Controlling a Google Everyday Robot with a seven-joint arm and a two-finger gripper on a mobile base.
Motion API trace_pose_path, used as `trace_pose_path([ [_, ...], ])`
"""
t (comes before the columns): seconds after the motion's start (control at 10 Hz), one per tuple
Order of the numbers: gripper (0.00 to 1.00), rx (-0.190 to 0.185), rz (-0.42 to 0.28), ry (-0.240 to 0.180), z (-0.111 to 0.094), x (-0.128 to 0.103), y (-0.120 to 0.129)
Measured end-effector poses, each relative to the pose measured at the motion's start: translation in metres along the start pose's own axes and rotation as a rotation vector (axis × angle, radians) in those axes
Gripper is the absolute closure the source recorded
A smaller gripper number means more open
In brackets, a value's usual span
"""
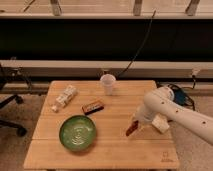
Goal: Place the pepper on the white sponge
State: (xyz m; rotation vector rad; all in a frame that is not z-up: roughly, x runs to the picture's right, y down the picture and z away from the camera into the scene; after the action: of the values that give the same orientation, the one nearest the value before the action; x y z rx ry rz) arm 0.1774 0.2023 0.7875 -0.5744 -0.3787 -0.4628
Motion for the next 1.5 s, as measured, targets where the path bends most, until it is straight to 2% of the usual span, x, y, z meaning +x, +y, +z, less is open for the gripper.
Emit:
trace_pose_path([
  [0.5,0.97,-0.023,0.089,0.065,0.007,0.050,0.010],
  [1.1,0.97,-0.037,0.153,0.147,-0.001,0.084,0.020],
  [1.2,0.94,-0.042,0.167,0.164,-0.003,0.091,0.024],
  [1.3,0.86,-0.045,0.184,0.179,-0.004,0.096,0.027],
  [1.5,0.64,-0.040,0.217,0.209,-0.009,0.105,0.031],
])
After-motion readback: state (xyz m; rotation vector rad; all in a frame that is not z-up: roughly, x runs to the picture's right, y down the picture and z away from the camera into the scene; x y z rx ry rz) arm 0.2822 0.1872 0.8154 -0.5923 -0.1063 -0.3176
